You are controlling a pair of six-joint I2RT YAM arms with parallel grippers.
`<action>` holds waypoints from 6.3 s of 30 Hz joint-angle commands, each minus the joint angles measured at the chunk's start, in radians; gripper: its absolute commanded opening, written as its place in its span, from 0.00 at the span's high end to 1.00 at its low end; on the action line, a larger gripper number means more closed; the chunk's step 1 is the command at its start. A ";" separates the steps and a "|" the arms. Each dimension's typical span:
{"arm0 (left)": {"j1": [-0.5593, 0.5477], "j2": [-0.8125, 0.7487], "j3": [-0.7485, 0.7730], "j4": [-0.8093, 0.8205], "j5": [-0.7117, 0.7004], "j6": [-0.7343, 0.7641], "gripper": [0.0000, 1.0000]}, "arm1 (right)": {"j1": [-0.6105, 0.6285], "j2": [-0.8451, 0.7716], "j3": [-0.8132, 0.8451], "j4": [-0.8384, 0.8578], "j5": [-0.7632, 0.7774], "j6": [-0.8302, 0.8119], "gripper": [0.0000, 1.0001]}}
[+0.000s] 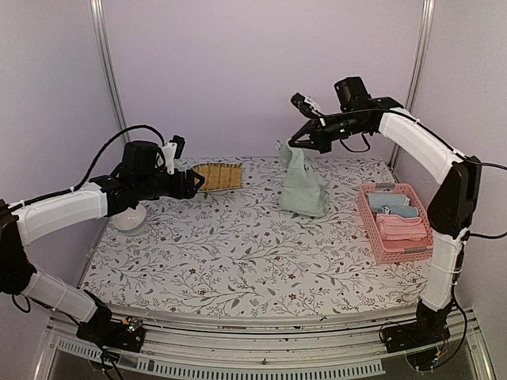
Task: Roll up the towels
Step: Pick up the towel from the center of the board, then place the towel at the center of the board, then adjust the towel at the center of the board.
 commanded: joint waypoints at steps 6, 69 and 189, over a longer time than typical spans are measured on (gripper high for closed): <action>0.021 -0.022 -0.020 0.024 0.006 -0.026 0.28 | 0.020 -0.211 -0.121 0.064 -0.196 0.011 0.97; -0.162 0.581 0.348 -0.266 0.538 -0.017 1.00 | 0.040 -0.196 -0.661 0.028 0.336 0.032 0.97; -0.139 -0.039 -0.172 -0.268 0.401 -0.087 0.70 | -0.220 -0.429 -0.975 0.137 -0.056 -0.099 0.96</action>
